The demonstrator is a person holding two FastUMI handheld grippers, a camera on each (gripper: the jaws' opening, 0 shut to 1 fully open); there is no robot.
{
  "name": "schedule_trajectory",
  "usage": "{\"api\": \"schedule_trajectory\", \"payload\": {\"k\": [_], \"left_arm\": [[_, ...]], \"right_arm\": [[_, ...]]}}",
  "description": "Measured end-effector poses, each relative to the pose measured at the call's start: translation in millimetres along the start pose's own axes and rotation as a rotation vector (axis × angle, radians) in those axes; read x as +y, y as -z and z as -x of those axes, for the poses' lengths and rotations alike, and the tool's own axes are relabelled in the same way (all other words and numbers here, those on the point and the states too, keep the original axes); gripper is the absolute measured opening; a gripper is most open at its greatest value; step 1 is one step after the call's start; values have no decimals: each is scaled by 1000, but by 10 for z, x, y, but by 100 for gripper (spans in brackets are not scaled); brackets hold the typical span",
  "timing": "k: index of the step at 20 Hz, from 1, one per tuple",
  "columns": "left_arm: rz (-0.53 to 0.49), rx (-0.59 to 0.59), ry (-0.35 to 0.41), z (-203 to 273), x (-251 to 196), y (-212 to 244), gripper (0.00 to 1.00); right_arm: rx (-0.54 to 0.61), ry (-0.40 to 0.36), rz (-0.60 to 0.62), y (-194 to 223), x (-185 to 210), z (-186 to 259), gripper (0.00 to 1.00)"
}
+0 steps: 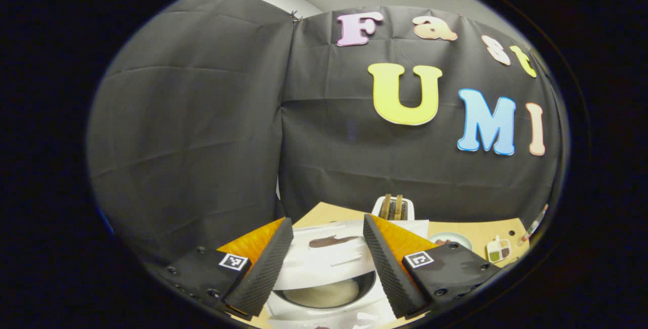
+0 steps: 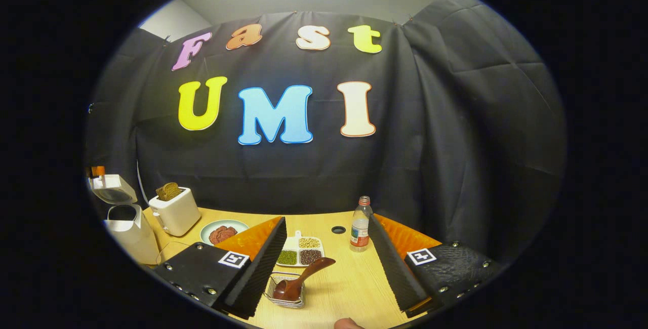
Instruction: Close the left gripper, press the button to open the rice cooker; take a wooden spoon from the chopstick holder with the right hand, scoop a spoonful of rice and pour it into the rice cooker, then put the wooden spoon back into the chopstick holder.
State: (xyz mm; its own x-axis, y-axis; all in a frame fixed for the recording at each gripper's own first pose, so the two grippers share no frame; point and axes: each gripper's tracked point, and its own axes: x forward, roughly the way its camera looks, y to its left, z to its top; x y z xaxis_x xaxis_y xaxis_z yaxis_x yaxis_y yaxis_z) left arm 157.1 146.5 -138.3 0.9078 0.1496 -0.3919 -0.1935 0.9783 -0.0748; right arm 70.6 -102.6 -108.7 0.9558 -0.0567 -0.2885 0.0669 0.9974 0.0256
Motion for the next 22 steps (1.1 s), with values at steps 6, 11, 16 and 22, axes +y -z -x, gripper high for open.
{"api": "schedule_trajectory", "payload": {"k": [6, 11, 16, 22], "left_arm": [[12, 69, 21, 140, -106, 557, 96], [-22, 98, 24, 180, -151, 816, 96], [-48, 145, 32, 238, -158, 1072, 99], [-52, 176, -2, 257, -144, 1261, 93]], "right_arm": [[4, -11, 6, 14, 42, -11, 98], [10, -10, 15, 20, 57, 5, 98], [17, -10, 26, 41, 98, 6, 98], [27, -9, 40, 92, 180, 8, 98]]}}
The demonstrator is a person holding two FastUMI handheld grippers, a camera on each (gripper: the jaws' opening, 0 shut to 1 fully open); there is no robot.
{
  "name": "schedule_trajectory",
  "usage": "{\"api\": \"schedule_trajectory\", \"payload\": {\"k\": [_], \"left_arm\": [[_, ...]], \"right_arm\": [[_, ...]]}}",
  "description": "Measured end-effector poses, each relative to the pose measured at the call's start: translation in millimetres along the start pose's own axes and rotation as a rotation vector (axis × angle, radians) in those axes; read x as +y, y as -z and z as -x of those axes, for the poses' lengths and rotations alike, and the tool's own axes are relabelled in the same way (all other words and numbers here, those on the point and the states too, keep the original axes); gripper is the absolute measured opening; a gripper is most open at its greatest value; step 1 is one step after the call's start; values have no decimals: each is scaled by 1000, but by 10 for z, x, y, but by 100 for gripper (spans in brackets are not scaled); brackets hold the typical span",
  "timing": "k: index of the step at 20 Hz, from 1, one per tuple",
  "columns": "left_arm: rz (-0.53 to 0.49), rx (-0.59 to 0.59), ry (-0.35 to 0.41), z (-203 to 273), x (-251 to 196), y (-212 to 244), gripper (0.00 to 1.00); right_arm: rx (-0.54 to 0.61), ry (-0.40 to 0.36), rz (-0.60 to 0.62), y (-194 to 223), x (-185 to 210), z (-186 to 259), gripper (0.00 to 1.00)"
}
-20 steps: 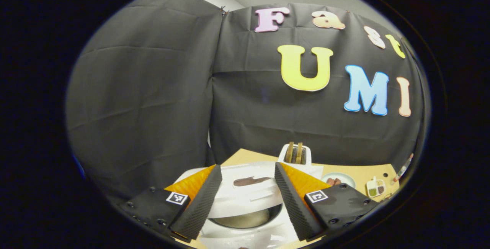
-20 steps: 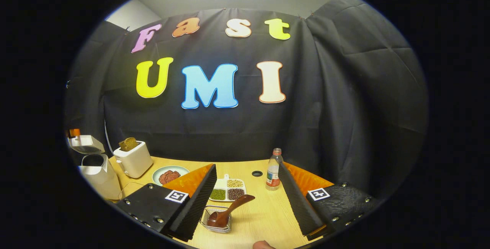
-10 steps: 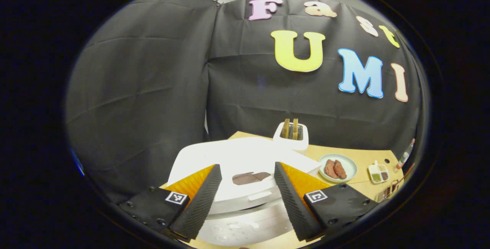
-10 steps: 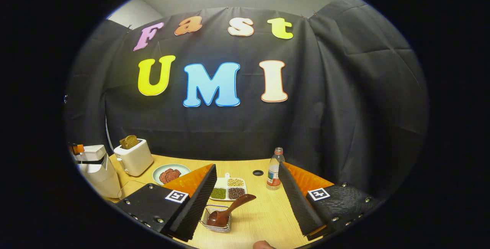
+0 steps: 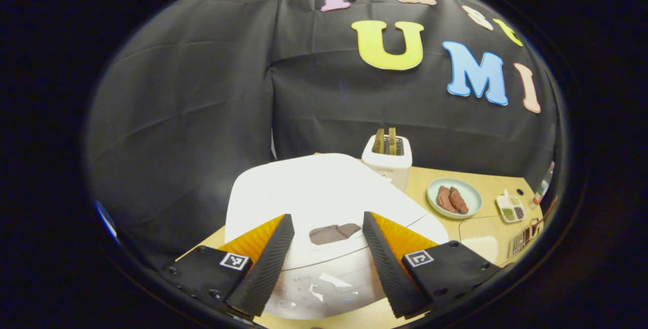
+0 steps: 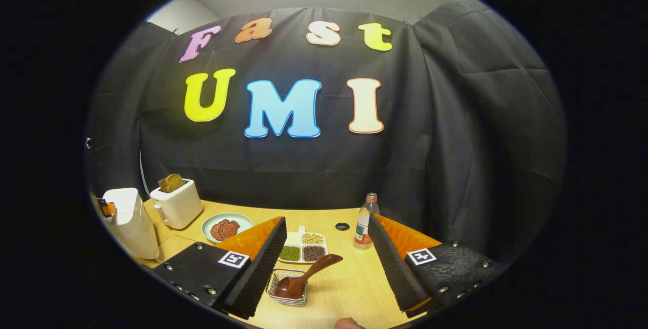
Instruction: Close the left gripper, press the button to open the rice cooker; take a wooden spoon from the chopstick holder with the right hand, scoop a spoonful of rice and pour it into the rice cooker, then put the wooden spoon back into the chopstick holder.
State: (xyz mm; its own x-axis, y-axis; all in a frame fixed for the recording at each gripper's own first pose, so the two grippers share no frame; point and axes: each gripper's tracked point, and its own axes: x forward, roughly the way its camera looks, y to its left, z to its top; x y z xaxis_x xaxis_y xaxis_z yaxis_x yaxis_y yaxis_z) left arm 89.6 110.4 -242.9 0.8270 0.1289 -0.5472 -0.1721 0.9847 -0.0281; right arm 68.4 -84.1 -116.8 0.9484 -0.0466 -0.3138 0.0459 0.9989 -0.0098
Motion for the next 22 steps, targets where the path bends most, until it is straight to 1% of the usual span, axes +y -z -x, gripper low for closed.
{"api": "schedule_trajectory", "payload": {"k": [2, 3, 4, 5, 6, 8, 9, 10, 11, 12, 13, 15, 16, 17, 18, 20, 21, 22], "left_arm": [[-16, -19, 0, 16, 1, -25, 93], [-29, -20, 4, 16, -4, -17, 100], [-36, -26, 9, 28, -13, -20, 96], [-24, -40, 21, 75, -54, -83, 99], [-20, -72, 35, 135, -89, -201, 96], [-47, -170, 62, 345, -188, -493, 96], [-58, -226, 77, 436, -285, -685, 92], [-67, -278, 92, 574, -370, -847, 92], [-77, -318, 102, 681, -432, -990, 95], [-79, -354, 112, 801, -486, -1119, 96], [-74, -386, 122, 929, -540, -1243, 99], [-58, -433, 128, 1172, -578, -1439, 95], [-53, -451, 132, 1286, -590, -1510, 92], [-51, -467, 135, 1423, -595, -1551, 99], [-47, -479, 142, 1537, -615, -1592, 91], [-24, -499, 153, 1734, -646, -1650, 91], [-8, -502, 159, 1834, -679, -1651, 95], [4, -504, 164, 1911, -710, -1623, 97]], "right_arm": [[4, -13, -8, -4, 80, 18, 98], [2, -21, -16, -13, 127, 24, 98], [-3, -34, -26, -44, 189, 38, 98], [-11, -45, -32, -78, 248, 57, 98], [-22, -56, -32, -121, 303, 75, 98], [-43, -75, -24, -208, 394, 115, 98], [-53, -86, -23, -255, 455, 148, 98], [-65, -96, -25, -314, 513, 180, 98], [-78, -104, -29, -363, 551, 211, 98], [-91, -111, -35, -425, 586, 247, 98], [-105, -121, -42, -468, 628, 288, 98], [-139, -138, -44, -554, 694, 363, 98], [-158, -140, -40, -598, 701, 394, 98], [-172, -139, -38, -619, 707, 421, 98], [-182, -134, -42, -639, 708, 458, 98], [-205, -145, -68, -675, 759, 557, 98], [-222, -149, -74, -692, 776, 598, 98], [-236, -145, -70, -702, 757, 625, 98]]}}
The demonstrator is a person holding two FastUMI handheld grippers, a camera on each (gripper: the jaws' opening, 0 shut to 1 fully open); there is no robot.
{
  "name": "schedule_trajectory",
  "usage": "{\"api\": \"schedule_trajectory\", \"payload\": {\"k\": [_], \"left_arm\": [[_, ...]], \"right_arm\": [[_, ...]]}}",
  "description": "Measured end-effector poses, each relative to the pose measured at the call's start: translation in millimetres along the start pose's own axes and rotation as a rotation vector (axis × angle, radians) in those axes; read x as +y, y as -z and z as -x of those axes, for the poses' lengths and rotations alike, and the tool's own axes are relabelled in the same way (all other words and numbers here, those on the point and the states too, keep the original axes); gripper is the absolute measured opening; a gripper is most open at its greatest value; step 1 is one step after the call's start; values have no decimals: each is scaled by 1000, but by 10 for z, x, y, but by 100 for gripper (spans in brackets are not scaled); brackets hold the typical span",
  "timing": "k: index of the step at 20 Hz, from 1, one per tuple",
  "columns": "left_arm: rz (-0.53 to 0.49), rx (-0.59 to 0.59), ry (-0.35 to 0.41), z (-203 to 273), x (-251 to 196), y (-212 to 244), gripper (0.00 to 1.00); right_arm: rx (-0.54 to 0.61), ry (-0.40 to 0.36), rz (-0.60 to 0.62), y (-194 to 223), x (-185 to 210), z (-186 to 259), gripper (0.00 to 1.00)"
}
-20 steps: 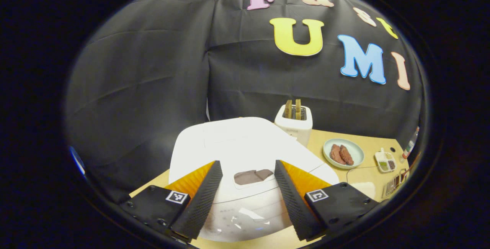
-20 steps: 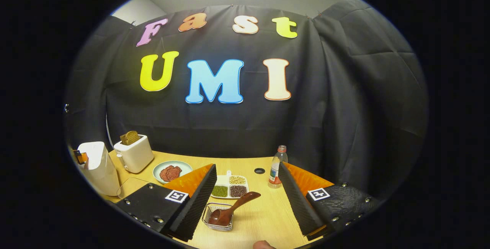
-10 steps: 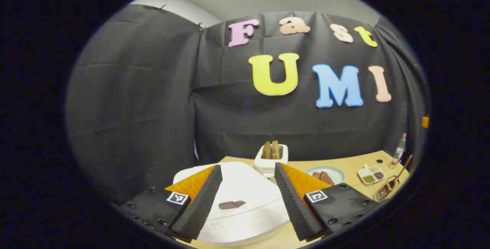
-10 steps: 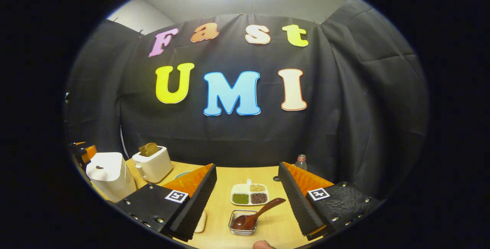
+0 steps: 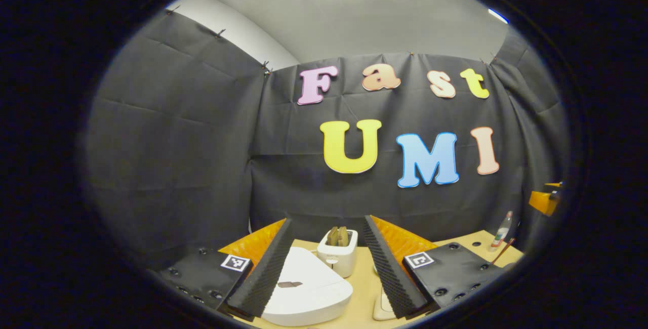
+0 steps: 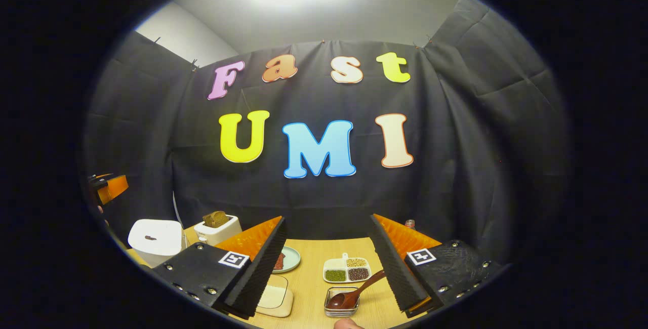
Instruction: Close the left gripper, press the button to open the rice cooker; take a wooden spoon from the chopstick holder with the right hand, scoop a spoonful of rice and pour it into the rice cooker, then put the wooden spoon back into the chopstick holder.
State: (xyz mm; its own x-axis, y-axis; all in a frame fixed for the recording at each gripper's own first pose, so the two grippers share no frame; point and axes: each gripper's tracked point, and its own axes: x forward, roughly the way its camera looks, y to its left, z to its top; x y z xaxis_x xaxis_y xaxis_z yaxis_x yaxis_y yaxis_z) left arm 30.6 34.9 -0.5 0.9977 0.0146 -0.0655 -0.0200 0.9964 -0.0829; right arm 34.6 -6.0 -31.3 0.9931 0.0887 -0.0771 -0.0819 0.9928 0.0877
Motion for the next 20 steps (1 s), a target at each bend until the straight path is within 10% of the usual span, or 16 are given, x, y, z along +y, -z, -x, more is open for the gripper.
{"api": "schedule_trajectory", "payload": {"k": [20], "left_arm": [[-4, -43, 63, 317, -27, -185, 98]], "right_arm": [[-66, 9, 10, -199, 76, 280, 98]]}}
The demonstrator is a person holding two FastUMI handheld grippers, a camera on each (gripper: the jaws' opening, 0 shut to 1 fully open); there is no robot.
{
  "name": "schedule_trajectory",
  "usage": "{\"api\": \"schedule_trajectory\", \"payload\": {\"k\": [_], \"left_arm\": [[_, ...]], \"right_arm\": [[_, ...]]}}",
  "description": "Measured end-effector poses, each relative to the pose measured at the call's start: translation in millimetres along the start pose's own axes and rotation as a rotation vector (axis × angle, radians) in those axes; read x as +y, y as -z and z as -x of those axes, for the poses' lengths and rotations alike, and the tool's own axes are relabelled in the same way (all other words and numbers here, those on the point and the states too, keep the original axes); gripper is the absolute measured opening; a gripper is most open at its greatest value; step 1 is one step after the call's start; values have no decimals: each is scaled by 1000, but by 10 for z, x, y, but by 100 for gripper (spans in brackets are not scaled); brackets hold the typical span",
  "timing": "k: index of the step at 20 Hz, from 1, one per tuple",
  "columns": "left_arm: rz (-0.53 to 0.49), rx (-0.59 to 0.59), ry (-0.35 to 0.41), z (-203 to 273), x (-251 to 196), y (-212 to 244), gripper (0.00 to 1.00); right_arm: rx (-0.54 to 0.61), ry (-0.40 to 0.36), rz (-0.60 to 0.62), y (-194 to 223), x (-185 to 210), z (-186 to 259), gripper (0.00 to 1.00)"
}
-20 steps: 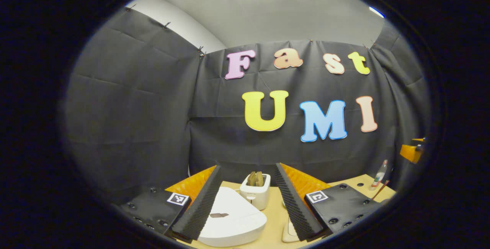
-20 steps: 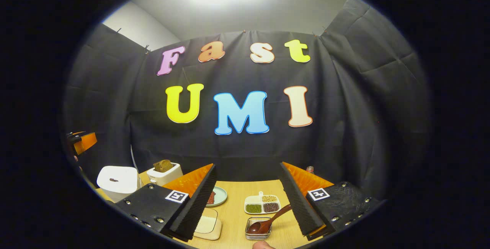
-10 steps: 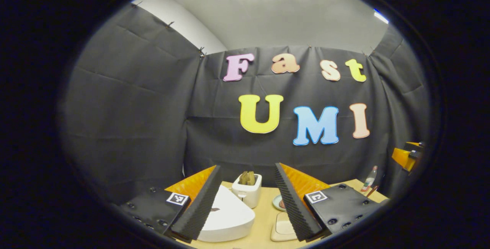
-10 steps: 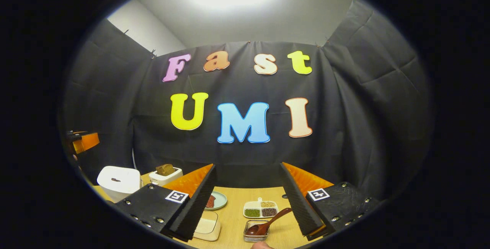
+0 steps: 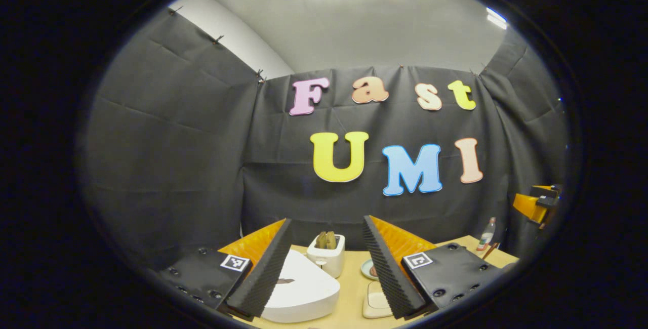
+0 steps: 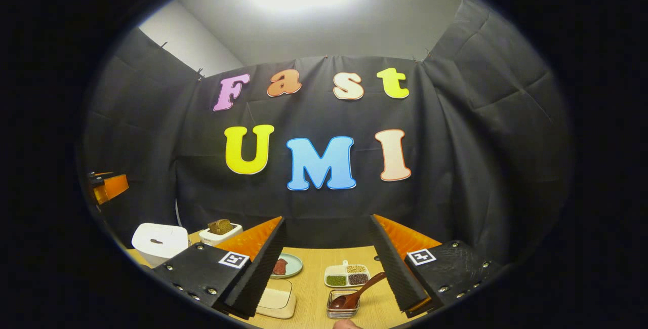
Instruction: Close the left gripper, press the button to open the rice cooker; take a wooden spoon from the chopstick holder with the right hand, scoop a spoonful of rice and pour it into the rice cooker, then put the wooden spoon back into the chopstick holder.
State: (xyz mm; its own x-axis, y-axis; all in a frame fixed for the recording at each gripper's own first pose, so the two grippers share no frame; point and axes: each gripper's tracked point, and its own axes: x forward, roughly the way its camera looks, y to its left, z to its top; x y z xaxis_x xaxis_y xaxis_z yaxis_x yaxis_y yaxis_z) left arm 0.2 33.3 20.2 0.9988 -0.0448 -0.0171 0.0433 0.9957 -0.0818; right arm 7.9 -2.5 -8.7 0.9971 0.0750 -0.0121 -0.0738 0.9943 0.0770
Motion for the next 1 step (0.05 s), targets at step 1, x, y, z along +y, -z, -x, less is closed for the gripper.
{"api": "schedule_trajectory", "payload": {"k": [1], "left_arm": [[1, 1, 6, 1, 30, 0, 98]], "right_arm": [[-4, 6, 2, -11, 19, 18, 98]]}}
